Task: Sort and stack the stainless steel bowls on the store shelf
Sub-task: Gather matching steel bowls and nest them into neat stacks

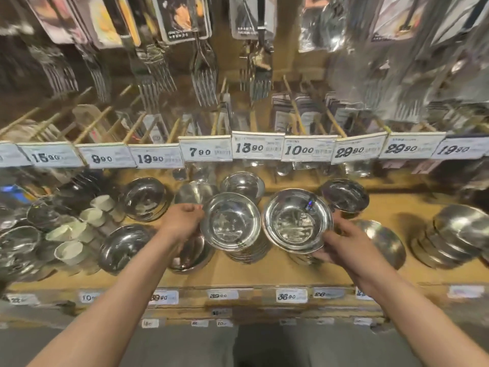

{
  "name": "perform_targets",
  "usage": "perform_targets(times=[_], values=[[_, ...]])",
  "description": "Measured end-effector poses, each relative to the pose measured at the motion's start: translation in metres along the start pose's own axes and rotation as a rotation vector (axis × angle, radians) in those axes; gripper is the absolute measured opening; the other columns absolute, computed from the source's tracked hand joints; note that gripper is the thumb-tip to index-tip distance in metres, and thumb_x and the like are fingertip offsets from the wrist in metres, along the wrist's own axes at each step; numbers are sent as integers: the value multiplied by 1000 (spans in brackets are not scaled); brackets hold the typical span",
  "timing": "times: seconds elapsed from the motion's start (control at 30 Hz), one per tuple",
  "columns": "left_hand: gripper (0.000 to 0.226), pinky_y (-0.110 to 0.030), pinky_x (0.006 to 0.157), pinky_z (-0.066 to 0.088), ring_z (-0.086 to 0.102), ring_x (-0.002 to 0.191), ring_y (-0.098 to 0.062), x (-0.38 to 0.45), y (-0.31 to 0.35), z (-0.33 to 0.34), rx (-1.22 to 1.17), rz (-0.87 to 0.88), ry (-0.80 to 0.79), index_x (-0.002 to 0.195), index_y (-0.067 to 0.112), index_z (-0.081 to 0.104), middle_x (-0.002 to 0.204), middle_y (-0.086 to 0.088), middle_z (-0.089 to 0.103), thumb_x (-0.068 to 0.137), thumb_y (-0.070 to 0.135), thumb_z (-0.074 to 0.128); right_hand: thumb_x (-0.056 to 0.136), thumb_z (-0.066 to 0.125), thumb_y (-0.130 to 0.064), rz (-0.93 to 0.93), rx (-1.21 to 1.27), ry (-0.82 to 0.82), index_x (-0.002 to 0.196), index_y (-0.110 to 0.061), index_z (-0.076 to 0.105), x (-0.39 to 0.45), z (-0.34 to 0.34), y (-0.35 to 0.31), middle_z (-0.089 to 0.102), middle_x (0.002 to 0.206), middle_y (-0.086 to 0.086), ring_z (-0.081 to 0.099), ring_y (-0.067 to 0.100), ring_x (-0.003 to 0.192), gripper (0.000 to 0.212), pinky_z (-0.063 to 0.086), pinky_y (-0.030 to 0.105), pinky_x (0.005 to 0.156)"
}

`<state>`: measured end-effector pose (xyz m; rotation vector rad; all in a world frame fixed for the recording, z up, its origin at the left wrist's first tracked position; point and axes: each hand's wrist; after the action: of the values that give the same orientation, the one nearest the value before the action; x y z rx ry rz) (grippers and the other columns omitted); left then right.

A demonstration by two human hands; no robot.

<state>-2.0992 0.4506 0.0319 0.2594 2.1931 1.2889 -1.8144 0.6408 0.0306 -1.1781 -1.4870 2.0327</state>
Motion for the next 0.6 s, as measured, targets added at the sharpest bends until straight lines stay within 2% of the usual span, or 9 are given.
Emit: perform_targets(times=[0.1, 0.17, 0.23, 0.3, 0.33, 0.37, 0.47, 0.5, 0.6], values=[[24, -51, 81, 60, 64, 69, -24, 13, 2, 2, 18, 30, 21, 83, 0, 76, 82, -23, 75, 95, 17, 64, 97, 56, 4, 5, 23, 42, 121, -14, 65, -6, 5, 2, 80, 95, 9, 78, 26, 84, 32, 63, 30, 65], [28, -53, 85, 59, 61, 71, -24, 20, 1, 7, 43, 41, 32, 91, -8, 73, 81, -23, 73, 97, 18, 64, 96, 57, 4, 6, 15, 59, 118, -15, 68, -10, 7, 0, 79, 94, 11, 78, 25, 82, 30, 63, 28, 63], [30, -44, 79, 60, 60, 67, -21, 28, 1, 12, 88, 56, 16, 82, -5, 74, 75, -18, 72, 98, 17, 63, 96, 57, 4, 10, 9, 72, 117, -17, 68, -13, 7, -1, 79, 97, 12, 78, 27, 84, 32, 64, 30, 67], [33, -31, 65, 59, 61, 60, -17, 32, 2, 18, 132, 81, -16, 69, 6, 74, 64, -2, 73, 98, 18, 63, 96, 57, 3, 17, 15, 88, 116, -19, 68, -15, 6, 0, 79, 97, 13, 77, 28, 86, 32, 64, 35, 73], [34, -25, 60, 58, 62, 58, -13, 34, 3, 21, 166, 99, -39, 68, 9, 73, 62, 4, 72, 98, 19, 62, 96, 57, 3, 23, 18, 93, 116, -19, 67, -15, 6, 1, 79, 98, 14, 77, 30, 88, 31, 63, 36, 76], [32, -23, 62, 57, 66, 63, -12, 36, 4, 24, 196, 113, -60, 72, 8, 75, 66, 4, 73, 99, 19, 61, 97, 57, 3, 31, 20, 95, 116, -18, 67, -16, 5, 2, 78, 98, 16, 77, 32, 89, 30, 62, 37, 77], [21, -42, 88, 60, 73, 93, -31, 43, 7, 34, 207, 135, -72, 92, 4, 78, 98, -14, 77, 98, 16, 62, 97, 56, 2, 57, 22, 100, 116, -17, 66, -20, 5, 4, 78, 96, 18, 77, 32, 87, 28, 63, 33, 74], [17, -43, 87, 61, 73, 94, -30, 44, 8, 37, 193, 143, -71, 97, 6, 78, 103, -12, 77, 97, 15, 64, 97, 57, 2, 65, 21, 109, 116, -17, 66, -20, 4, 4, 78, 96, 18, 77, 31, 85, 28, 64, 31, 72], [15, -25, 67, 54, 64, 74, -11, 50, 13, 42, 234, 197, -57, 108, 10, 75, 106, 0, 73, 96, 13, 66, 96, 58, 3, 79, 17, 128, 117, -15, 66, -18, 3, 3, 78, 96, 19, 76, 31, 82, 29, 64, 31, 72]])
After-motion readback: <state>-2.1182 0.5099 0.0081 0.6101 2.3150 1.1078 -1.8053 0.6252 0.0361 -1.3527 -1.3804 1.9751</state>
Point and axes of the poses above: each hand's wrist, its own x-axis towards the middle knuckle, its own z-axis out of the palm, y = z × x
